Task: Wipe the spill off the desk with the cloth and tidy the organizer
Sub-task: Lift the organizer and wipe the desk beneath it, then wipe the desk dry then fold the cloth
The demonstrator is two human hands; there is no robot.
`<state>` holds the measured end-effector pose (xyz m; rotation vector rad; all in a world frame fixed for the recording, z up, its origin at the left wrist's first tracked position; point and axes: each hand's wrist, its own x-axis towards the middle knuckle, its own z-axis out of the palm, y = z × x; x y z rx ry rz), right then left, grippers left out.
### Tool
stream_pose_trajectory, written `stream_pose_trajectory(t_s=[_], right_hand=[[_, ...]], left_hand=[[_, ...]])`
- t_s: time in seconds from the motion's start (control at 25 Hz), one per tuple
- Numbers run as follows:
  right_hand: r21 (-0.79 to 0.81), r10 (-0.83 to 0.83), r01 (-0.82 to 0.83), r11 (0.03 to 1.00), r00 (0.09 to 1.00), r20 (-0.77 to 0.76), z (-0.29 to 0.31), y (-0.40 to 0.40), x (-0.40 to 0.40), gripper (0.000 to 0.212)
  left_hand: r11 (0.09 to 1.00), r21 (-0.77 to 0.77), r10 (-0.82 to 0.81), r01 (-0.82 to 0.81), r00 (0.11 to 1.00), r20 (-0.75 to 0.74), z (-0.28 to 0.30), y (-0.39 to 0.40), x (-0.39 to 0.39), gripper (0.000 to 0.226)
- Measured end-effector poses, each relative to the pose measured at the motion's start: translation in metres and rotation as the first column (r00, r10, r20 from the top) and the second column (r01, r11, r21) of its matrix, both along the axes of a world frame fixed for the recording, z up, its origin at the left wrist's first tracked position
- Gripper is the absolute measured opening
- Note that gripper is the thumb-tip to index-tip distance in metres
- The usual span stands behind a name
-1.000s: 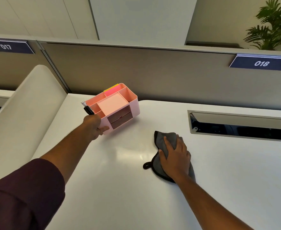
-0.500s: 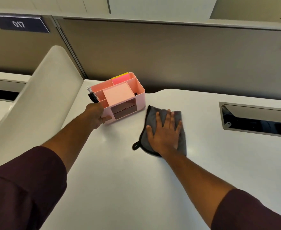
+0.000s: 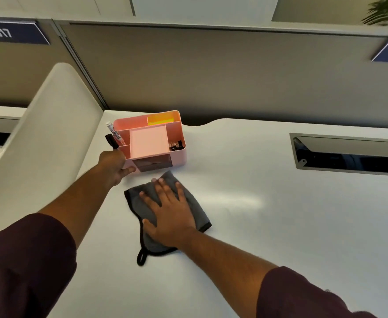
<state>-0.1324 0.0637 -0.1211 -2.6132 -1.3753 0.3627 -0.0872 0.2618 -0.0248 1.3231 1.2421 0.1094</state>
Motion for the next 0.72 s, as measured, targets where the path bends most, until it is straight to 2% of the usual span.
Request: stream_pose_trajectory(t_s=[0.16, 0.24, 0.32, 0.36, 0.4, 0.44, 0.48, 0.52, 0.64, 0.72], right_hand=[[0.081, 0.212, -0.213, 0.974, 0.977, 0.017, -0.01, -0.039, -0.043, 0.073], [0.126, 0.259, -0.262, 0.957, 0.965, 0.041, -0.02, -0.081, -0.054, 0.075], [0.141, 0.198, -0.203, 0.969, 0.979, 0.054, -0.024, -0.125, -0.042, 0.078], [0.128, 0.118, -0.124, 0.984, 0.991, 0.06, -0.023, -0.142, -0.029, 0.079], [0.104, 0.02, -0.027, 0.994, 0.998, 0.063, -0.02, -0.154, -0.012, 0.078], [0.069, -0.08, 0.075, 0.995, 0.994, 0.069, -0.015, -0.162, 0.005, 0.076], [0.034, -0.169, 0.166, 0.986, 0.982, 0.088, -0.009, -0.163, 0.022, 0.073], [0.001, -0.248, 0.25, 0.968, 0.963, 0.103, -0.002, -0.159, 0.04, 0.071], [-0.034, -0.477, 0.481, 0.876, 0.875, 0.084, 0.006, -0.125, 0.061, 0.071], [-0.027, -0.485, 0.488, 0.873, 0.872, 0.065, 0.004, -0.098, 0.038, 0.074]], left_hand=[[0.999, -0.023, 0.026, -0.026, 1.0, -0.017, -0.004, -0.007, 0.0, 0.044], [0.998, -0.023, 0.055, -0.055, 0.998, 0.003, -0.006, -0.007, -0.003, 0.044], [0.998, -0.037, 0.044, -0.044, 0.999, 0.02, -0.004, -0.009, -0.011, 0.042], [1.0, 0.006, 0.008, -0.008, 1.0, -0.005, -0.006, -0.012, -0.02, 0.048], [0.988, 0.136, -0.062, 0.071, 0.996, -0.065, -0.011, -0.018, -0.032, 0.058], [0.934, 0.312, -0.14, 0.176, 0.981, -0.136, -0.019, -0.026, -0.05, 0.065], [0.838, 0.472, -0.211, 0.274, 0.96, -0.183, -0.029, -0.037, -0.072, 0.065], [0.751, 0.566, -0.277, 0.339, 0.941, -0.196, -0.041, -0.051, -0.095, 0.061], [0.616, 0.59, -0.464, 0.521, 0.846, -0.262, -0.079, -0.099, -0.161, 0.056], [0.519, 0.586, -0.526, 0.622, 0.773, -0.354, -0.099, -0.125, -0.195, 0.061]])
